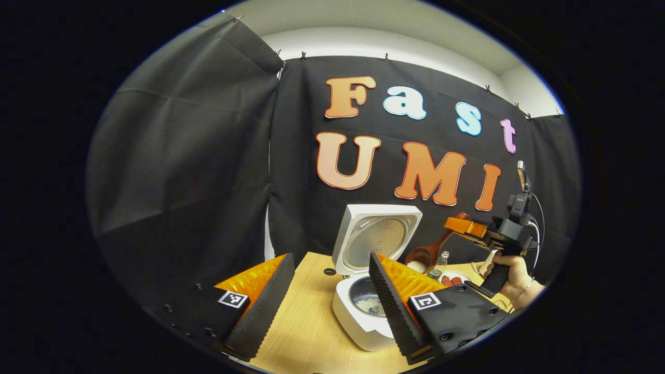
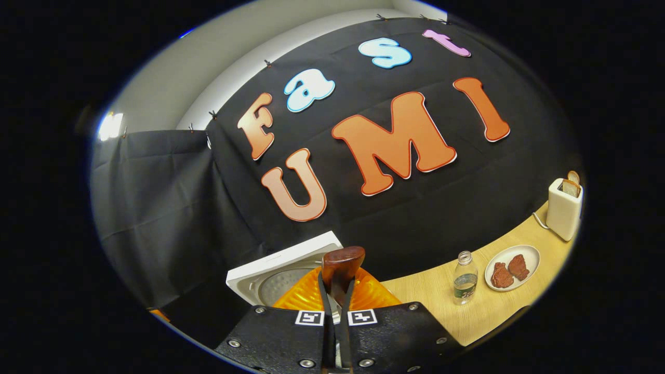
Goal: Close the left gripper, press the button to open the rice cooker; take a wooden spoon from the chopstick holder with the right hand, scoop a spoonful of rice and pour it into the rice cooker, then put the wooden spoon back into the chopstick holder.
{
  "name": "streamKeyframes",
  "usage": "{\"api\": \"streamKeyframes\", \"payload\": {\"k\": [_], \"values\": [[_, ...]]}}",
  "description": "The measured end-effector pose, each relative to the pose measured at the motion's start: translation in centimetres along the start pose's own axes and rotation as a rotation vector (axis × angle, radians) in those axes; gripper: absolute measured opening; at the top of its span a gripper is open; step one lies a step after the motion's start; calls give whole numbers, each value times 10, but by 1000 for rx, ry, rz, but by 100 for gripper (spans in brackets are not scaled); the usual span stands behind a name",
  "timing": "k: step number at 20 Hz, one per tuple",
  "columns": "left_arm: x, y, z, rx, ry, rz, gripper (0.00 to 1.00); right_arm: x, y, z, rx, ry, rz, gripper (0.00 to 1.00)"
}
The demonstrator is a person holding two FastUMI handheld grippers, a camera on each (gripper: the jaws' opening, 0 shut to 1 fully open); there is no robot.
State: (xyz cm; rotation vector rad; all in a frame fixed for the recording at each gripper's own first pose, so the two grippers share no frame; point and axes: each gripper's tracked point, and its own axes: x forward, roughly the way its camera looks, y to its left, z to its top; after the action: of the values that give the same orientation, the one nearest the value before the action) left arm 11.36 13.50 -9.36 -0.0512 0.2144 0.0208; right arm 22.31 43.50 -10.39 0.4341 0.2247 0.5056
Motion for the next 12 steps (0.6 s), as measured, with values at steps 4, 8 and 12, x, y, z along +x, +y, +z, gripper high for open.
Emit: {"api": "streamKeyframes", "payload": {"k": [4,8,12], "values": [[-2,-1,-1,0,1,3,98,-3,11,-2,-66,7,48,2],[-4,-1,-3,-3,4,5,98,-8,29,-8,-209,5,112,2],[-9,0,-3,-6,1,6,98,-15,48,-19,-294,15,172,2]]}}
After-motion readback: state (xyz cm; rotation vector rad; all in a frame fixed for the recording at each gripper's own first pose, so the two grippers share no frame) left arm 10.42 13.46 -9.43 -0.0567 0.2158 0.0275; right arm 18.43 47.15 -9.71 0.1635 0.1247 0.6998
